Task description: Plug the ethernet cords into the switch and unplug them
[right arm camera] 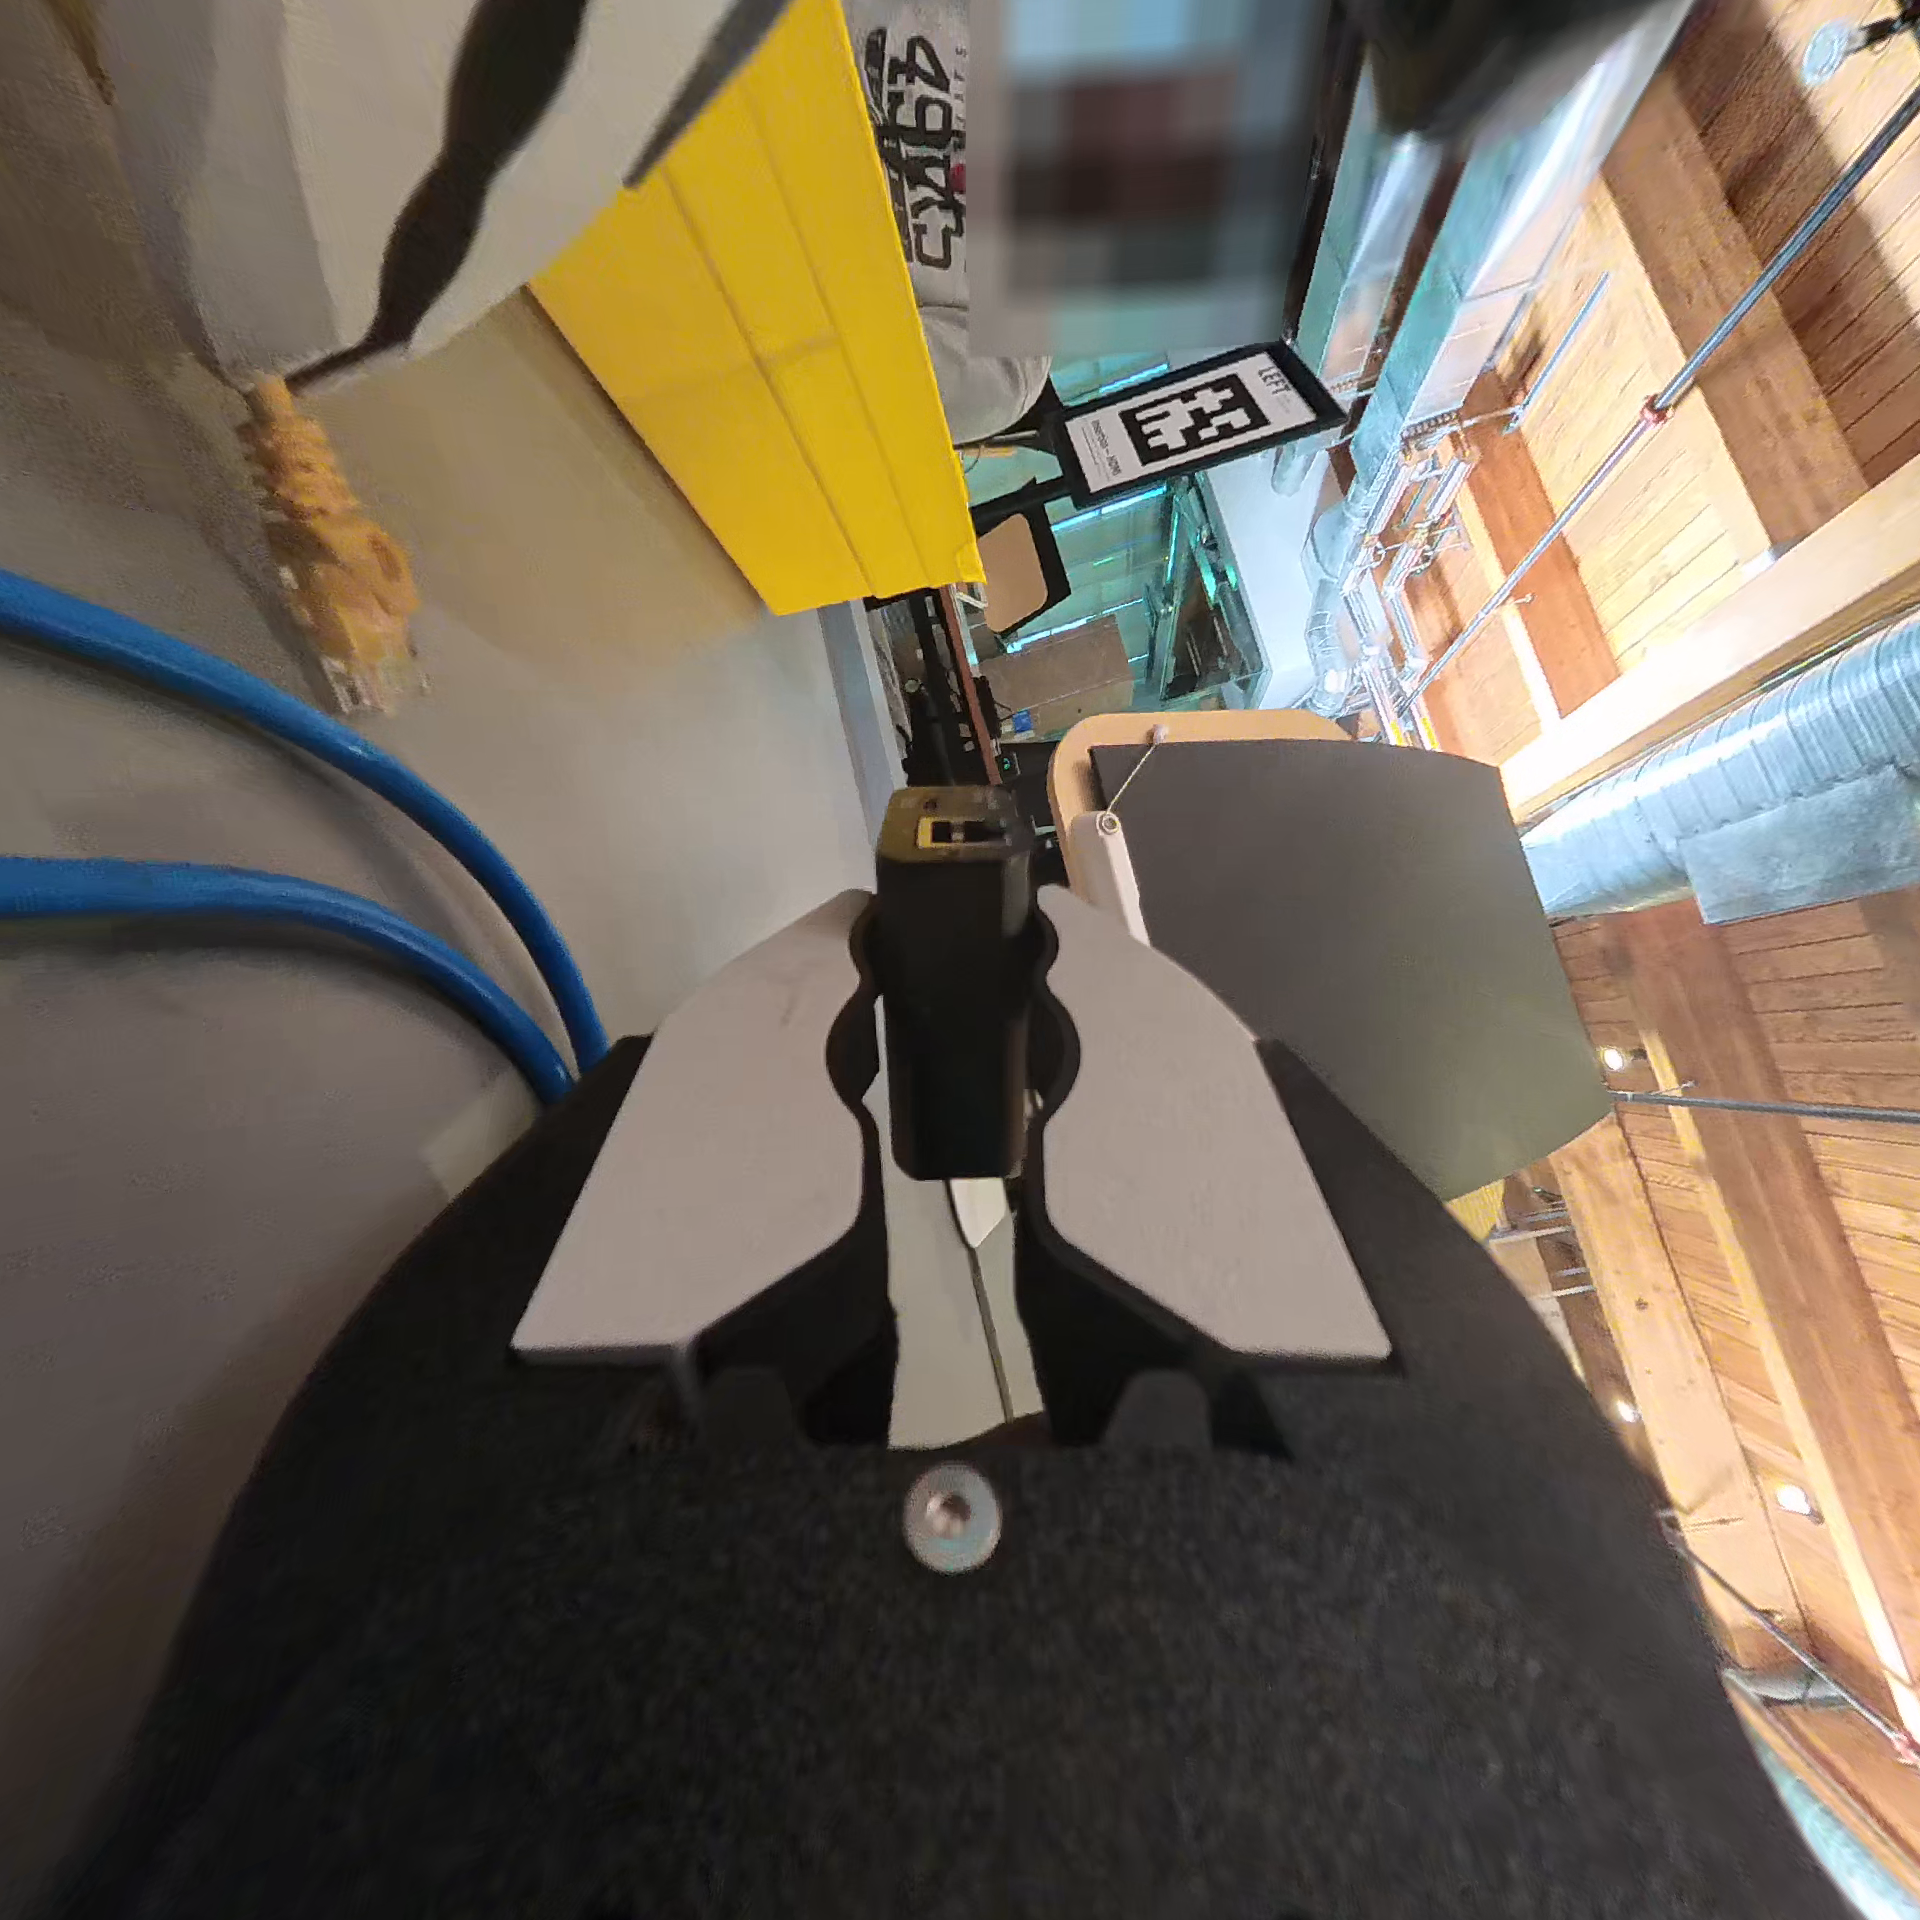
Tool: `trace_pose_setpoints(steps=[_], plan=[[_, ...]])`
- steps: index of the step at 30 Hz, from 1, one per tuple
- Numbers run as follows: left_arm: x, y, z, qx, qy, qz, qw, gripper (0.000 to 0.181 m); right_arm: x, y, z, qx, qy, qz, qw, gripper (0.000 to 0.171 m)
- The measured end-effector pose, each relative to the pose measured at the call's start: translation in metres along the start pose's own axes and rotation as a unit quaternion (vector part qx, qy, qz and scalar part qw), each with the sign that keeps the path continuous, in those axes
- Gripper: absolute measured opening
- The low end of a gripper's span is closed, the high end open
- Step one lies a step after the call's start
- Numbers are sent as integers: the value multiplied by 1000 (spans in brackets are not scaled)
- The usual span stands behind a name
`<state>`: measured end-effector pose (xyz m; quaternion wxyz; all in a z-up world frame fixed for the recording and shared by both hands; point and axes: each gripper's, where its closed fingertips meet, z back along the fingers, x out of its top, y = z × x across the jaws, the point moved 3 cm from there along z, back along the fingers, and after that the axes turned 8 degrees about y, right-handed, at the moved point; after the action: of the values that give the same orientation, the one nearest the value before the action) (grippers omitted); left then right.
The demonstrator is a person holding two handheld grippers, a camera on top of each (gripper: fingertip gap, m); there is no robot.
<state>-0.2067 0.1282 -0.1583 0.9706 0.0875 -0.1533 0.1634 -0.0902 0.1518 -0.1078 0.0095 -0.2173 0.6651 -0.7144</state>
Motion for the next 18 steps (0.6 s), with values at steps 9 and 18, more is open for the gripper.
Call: trace_pose_setpoints(steps=[9,18], plan=[[-19,2,-1,26,-127,35,991,20,-1,1,-1,18,-4,-30,999,24],[-17,-3,-8,18,-136,-11,991,5,2,3,0,30,-15,-36,999,24]])
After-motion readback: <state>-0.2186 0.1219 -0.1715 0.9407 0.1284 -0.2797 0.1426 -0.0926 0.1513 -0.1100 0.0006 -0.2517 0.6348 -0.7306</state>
